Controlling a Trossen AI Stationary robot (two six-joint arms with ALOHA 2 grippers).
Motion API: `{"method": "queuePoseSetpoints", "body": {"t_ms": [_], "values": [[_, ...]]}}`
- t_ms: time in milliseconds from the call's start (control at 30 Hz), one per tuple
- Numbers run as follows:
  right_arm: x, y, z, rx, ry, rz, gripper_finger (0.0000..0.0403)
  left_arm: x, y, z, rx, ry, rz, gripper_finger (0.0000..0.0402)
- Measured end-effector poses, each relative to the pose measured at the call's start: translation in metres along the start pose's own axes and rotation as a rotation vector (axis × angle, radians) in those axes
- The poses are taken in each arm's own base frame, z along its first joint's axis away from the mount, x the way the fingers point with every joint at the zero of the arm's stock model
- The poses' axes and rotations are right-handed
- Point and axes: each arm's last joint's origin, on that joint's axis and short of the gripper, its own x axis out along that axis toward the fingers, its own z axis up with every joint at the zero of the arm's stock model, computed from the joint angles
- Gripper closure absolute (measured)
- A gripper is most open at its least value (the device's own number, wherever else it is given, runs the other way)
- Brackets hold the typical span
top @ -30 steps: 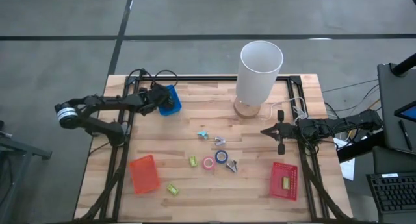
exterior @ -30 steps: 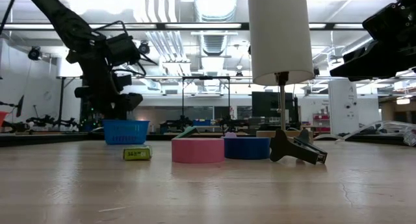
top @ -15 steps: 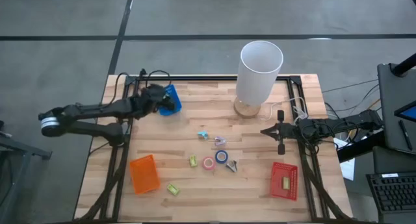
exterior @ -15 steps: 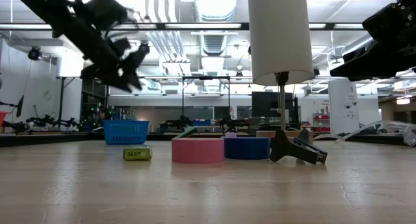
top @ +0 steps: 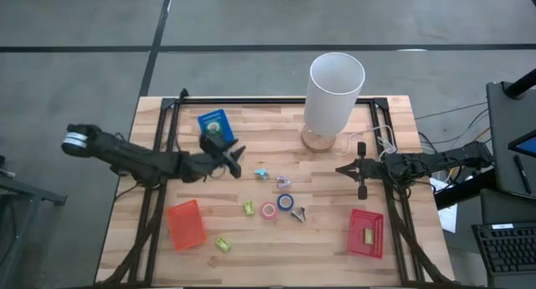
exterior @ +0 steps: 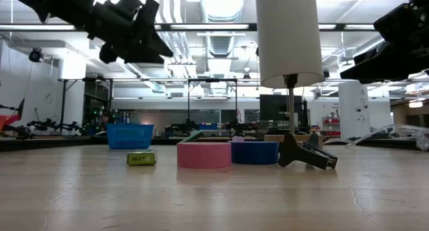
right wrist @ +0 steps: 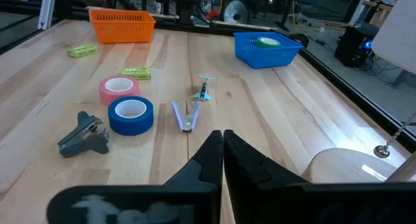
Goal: Pick and place Stapler, Stapler remover, tape
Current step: Put the pink tape into the blue basket
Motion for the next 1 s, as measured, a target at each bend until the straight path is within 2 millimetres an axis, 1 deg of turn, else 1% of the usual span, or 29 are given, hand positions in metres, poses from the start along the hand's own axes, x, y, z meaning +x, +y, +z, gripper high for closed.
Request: {"method": "queuePoseSetpoints", "body": {"t_ms": [133, 267, 433, 733, 1000], "values": [[0.0, 0.0, 0.0, 0.0, 0.0, 0.0, 0.0394, 0.005, -0.013, -0.023, 0.035, 0.042, -0.002, 0.0225], [0.0, 0.0, 0.0, 0.0, -0.001, 0.0, 0.0394, 0.014, -0.02, -0.036, 0.037, 0.051, -0.005, 0.0225], [0.0, 0.0, 0.0, 0.0, 0.0, 0.0, 0.0394, 0.019, -0.026, -0.038, 0.02, 0.054, -0.013, 0.0225], [0.0, 0.0, 0.0, 0.0, 0.0, 0.0, 0.0394, 0.022, -0.034, -0.037, -0.011, 0.111, -0.123, 0.0225], [0.0, 0.0, 0.0, 0.0, 0.0, 0.0, 0.0394, 0.024, -0.039, -0.036, -0.012, 0.115, -0.144, 0.0225]]}}
